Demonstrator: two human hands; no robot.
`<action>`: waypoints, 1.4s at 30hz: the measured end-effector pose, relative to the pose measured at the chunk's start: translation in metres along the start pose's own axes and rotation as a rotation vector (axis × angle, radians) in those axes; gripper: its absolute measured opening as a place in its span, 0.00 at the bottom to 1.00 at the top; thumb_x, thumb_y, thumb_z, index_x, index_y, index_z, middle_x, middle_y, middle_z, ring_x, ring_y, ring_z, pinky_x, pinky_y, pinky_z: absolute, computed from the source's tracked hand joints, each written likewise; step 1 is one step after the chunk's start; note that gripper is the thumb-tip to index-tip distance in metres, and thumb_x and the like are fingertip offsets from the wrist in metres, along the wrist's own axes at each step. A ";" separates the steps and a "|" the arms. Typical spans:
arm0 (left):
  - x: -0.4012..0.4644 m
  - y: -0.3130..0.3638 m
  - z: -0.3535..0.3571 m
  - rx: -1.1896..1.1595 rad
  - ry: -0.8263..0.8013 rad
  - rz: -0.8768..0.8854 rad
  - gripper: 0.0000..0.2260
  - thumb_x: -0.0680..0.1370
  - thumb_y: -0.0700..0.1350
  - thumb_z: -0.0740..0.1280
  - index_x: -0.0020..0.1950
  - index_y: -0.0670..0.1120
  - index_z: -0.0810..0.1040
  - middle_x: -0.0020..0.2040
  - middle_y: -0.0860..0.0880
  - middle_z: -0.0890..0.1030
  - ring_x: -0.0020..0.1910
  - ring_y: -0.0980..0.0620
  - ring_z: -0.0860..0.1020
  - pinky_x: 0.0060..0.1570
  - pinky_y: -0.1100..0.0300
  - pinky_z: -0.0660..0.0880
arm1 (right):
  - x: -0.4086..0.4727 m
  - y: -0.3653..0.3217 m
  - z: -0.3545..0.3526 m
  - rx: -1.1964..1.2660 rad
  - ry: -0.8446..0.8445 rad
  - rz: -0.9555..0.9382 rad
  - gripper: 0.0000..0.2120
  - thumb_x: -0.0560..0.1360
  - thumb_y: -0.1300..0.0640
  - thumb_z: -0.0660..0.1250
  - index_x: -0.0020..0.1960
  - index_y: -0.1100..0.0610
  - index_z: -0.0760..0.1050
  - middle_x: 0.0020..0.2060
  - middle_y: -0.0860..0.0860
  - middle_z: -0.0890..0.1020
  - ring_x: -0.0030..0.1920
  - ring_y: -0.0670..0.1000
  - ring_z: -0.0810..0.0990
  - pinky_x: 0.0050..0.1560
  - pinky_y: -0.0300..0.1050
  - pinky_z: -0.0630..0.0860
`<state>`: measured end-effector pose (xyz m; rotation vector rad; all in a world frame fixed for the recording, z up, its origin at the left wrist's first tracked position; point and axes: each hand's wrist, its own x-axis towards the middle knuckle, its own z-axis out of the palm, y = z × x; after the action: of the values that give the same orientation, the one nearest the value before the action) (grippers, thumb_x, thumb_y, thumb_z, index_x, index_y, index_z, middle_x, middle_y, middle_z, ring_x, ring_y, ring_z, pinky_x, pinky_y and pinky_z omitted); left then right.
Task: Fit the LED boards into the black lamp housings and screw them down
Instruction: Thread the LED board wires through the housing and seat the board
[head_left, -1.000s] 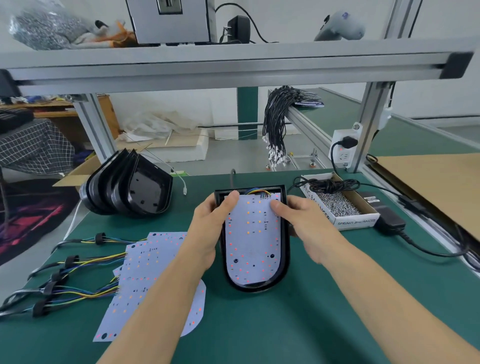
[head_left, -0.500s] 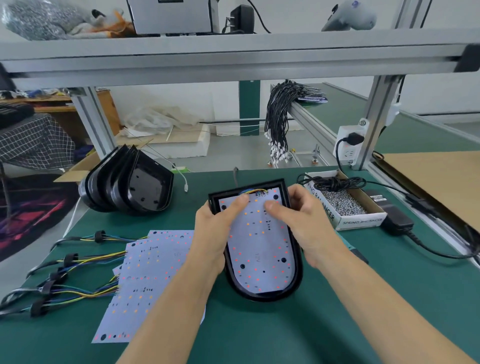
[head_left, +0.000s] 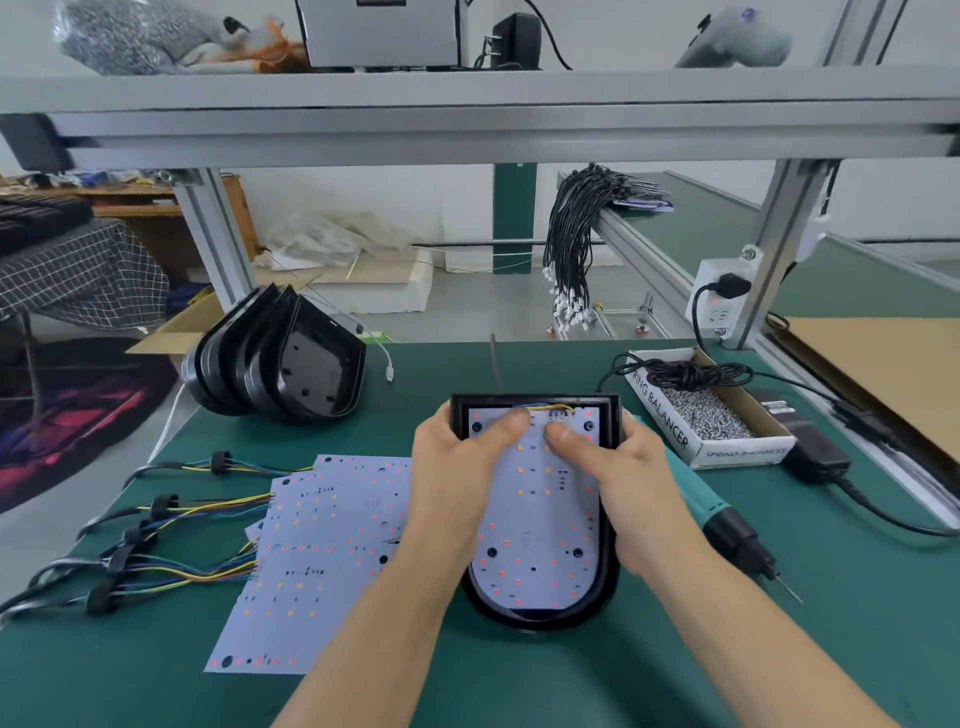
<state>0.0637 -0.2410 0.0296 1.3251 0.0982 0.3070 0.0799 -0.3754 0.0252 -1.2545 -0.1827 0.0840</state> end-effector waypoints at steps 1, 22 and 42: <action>0.000 0.001 -0.001 -0.025 0.003 -0.013 0.06 0.72 0.33 0.71 0.48 0.40 0.82 0.45 0.43 0.86 0.44 0.43 0.84 0.44 0.52 0.81 | -0.001 0.000 0.001 -0.012 -0.008 -0.018 0.09 0.73 0.66 0.70 0.42 0.53 0.83 0.42 0.57 0.86 0.41 0.56 0.86 0.37 0.44 0.80; -0.022 0.018 -0.036 0.048 -0.294 0.001 0.06 0.67 0.43 0.75 0.36 0.48 0.78 0.35 0.46 0.73 0.38 0.51 0.71 0.41 0.60 0.68 | -0.018 -0.028 -0.035 0.274 -0.453 0.455 0.34 0.59 0.43 0.76 0.60 0.59 0.80 0.57 0.59 0.81 0.53 0.56 0.80 0.48 0.44 0.79; 0.002 0.018 -0.019 -0.048 -0.141 -0.107 0.09 0.63 0.42 0.76 0.42 0.45 0.84 0.42 0.47 0.86 0.42 0.51 0.83 0.39 0.61 0.80 | 0.049 -0.011 0.007 0.143 -0.238 0.489 0.06 0.65 0.56 0.70 0.36 0.58 0.77 0.30 0.52 0.78 0.30 0.51 0.76 0.37 0.43 0.74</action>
<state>0.0584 -0.2190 0.0427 1.2851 0.0423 0.1238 0.1263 -0.3641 0.0418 -1.1216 -0.0695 0.6590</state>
